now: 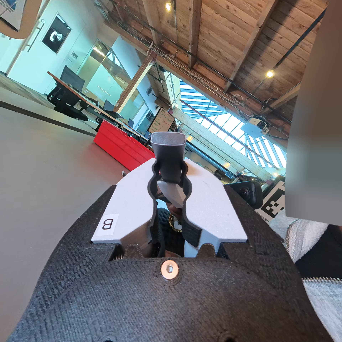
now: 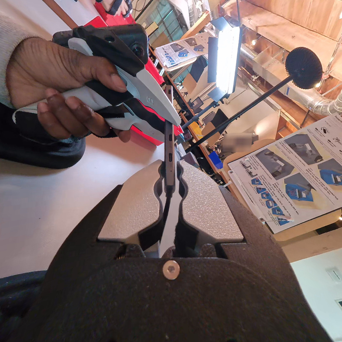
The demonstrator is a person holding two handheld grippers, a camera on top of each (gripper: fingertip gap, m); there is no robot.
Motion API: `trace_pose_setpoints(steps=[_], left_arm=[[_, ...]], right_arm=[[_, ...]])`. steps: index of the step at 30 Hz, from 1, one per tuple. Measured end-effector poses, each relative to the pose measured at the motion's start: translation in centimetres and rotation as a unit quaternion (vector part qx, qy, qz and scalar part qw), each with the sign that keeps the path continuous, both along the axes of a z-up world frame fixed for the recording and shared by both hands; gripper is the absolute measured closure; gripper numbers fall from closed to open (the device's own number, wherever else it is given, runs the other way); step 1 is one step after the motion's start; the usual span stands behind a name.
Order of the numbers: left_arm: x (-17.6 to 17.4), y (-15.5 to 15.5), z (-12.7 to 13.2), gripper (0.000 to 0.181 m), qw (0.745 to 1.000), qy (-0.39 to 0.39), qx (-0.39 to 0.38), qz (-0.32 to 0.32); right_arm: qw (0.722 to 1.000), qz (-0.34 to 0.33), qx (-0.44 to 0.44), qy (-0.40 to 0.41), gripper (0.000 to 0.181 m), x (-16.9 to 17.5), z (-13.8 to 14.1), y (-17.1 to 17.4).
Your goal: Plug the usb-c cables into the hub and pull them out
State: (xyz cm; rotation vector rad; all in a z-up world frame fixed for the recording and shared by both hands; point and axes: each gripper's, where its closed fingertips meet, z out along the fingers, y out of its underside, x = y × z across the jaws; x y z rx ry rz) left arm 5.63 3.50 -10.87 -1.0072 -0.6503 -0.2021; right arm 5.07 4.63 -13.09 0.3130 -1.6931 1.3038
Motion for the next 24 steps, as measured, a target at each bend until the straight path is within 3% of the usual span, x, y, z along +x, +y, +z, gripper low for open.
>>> trace_pose_setpoints(steps=[7, 10, 15, 21, 24], left_arm=[[0.2, 0.0, 0.4, 0.157, 1.000, 0.017, 0.000, 0.005], [-0.1, -0.6, 0.9, 0.137, 0.997, 0.052, -0.008, 0.053], [0.2, -0.3, 1.1, 0.128, 0.992, 0.095, -0.037, 0.080], [0.3, -0.1, 1.0, 0.128, 0.992, 0.095, -0.040, 0.075], [0.0, 0.2, 0.6, 0.128, 0.992, 0.086, -0.051, 0.076]], right_arm=[[1.000, -0.005, 0.006, 0.007, 0.172, 0.1, 0.6, 0.2], [0.998, -0.014, -0.061, 0.007, 0.172, -0.4, 3.9, 1.9], [0.986, -0.013, -0.163, -0.029, 0.172, -2.2, 11.9, 8.5], [0.991, -0.102, -0.080, -0.031, 0.172, -7.6, 19.7, 19.6], [0.989, -0.135, -0.017, -0.066, 0.172, -11.5, 21.3, 24.3]])
